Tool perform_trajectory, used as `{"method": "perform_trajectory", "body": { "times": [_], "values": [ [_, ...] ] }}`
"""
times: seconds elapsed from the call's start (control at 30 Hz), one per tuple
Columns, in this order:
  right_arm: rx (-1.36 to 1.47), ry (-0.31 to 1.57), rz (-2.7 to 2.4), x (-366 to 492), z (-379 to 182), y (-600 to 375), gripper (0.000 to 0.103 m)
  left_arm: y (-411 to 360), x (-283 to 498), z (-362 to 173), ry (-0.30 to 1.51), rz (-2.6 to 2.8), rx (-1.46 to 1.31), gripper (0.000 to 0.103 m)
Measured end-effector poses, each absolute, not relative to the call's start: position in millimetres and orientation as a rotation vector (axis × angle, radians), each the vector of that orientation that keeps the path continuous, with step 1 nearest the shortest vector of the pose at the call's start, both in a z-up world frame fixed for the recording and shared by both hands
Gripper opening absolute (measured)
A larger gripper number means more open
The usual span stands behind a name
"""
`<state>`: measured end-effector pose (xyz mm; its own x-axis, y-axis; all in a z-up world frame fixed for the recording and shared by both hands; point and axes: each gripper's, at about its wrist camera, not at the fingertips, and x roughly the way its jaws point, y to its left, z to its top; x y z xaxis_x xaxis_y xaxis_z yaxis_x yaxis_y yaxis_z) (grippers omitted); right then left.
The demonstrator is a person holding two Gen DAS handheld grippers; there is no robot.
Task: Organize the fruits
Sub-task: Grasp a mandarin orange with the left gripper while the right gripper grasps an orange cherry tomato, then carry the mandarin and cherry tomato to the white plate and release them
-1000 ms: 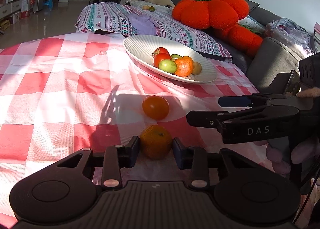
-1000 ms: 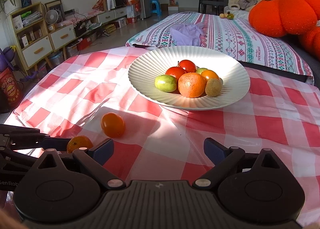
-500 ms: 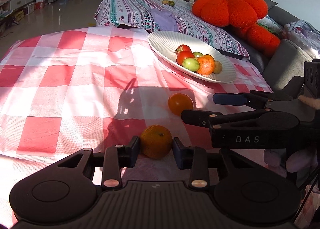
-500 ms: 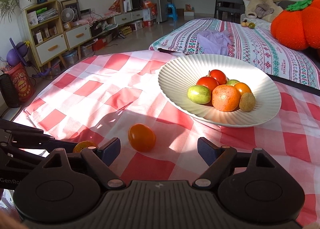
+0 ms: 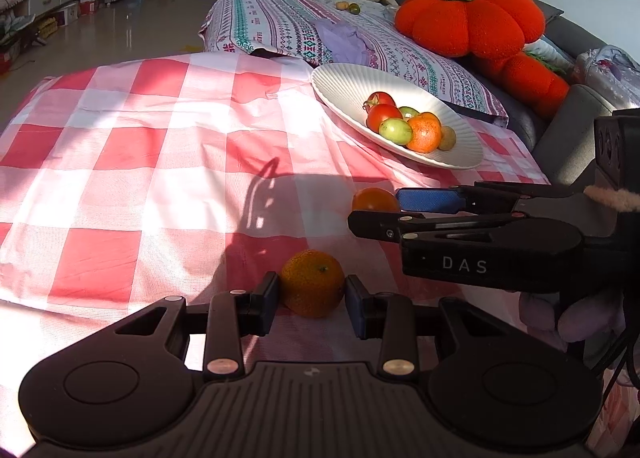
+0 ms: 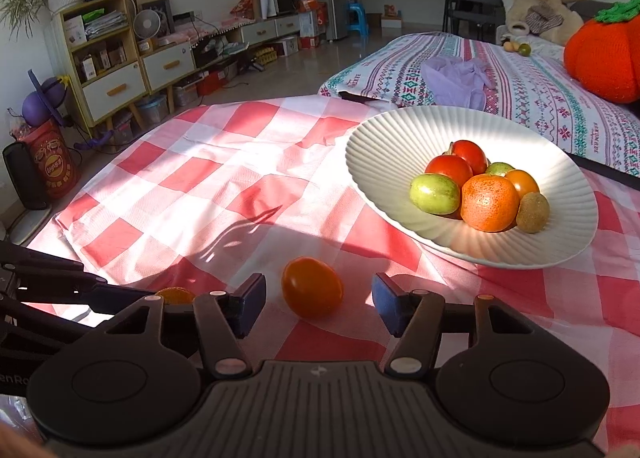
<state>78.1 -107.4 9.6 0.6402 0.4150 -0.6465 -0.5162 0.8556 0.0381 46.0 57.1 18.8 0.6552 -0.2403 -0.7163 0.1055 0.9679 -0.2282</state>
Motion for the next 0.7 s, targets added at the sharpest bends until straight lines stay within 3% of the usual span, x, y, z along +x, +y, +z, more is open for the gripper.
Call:
{"method": "perform_trajectory", "body": {
  "times": [0.27,0.7],
  "values": [
    [-0.161,0.702,0.532,78,6,-106,0.031,57,47,18,0.831,-0.195,-0.174,0.037],
    [-0.196,0.706,0.504,60,18,-130,0.029,60,47,19,0.818,-0.195,-0.218,0.037]
  ]
}}
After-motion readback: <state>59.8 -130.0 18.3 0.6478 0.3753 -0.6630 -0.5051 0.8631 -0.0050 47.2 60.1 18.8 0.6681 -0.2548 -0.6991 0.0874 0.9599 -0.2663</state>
